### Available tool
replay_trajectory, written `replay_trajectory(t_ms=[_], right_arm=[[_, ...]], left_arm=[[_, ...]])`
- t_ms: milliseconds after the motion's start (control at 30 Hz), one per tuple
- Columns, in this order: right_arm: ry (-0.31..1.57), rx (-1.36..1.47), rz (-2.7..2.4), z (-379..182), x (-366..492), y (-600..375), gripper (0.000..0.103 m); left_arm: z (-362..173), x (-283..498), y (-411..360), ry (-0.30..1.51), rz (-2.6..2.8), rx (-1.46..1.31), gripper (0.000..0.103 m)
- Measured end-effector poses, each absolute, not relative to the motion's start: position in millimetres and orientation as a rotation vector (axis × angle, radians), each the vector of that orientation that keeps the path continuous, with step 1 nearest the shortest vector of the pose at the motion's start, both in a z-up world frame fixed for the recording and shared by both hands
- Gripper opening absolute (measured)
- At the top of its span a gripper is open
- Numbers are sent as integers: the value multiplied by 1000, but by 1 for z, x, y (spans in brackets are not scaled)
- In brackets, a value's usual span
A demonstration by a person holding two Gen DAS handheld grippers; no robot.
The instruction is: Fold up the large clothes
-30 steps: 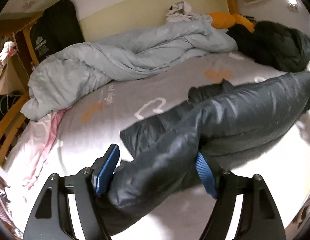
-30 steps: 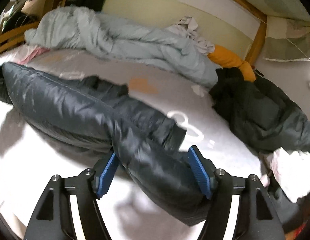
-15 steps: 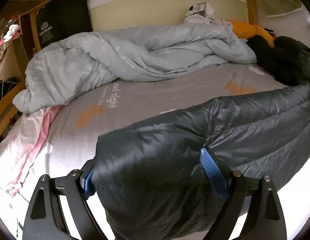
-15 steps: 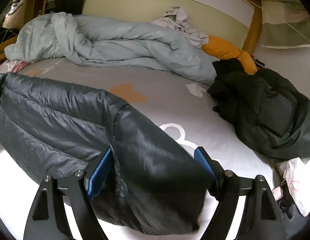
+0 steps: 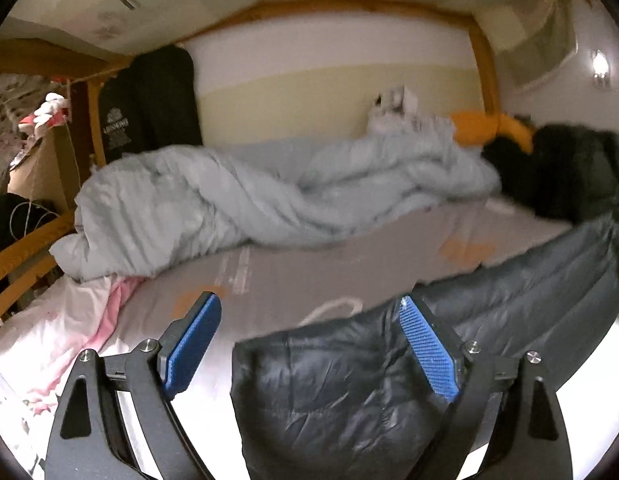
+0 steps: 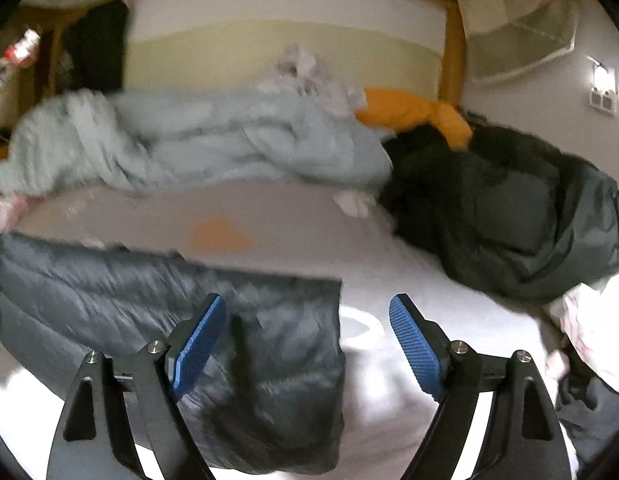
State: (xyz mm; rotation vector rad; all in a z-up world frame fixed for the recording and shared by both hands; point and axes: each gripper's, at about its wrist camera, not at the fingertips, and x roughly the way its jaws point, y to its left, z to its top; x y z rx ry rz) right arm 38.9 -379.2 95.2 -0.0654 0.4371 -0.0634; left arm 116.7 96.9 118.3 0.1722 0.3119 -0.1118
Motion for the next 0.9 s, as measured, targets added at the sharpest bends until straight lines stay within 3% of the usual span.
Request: replay_trajectory(t_ms=[167,333,900], right_arm=[[372,-99,145,103,11,-352,85],[571,-88,379,76,22,-322,85],[720,-42,127,18,134,-317,85]], left_arm=[[126,90,85,334,-249,164,90],[101,89,46,526,-409,247,84],[29,224,89,737,-156,14,84]])
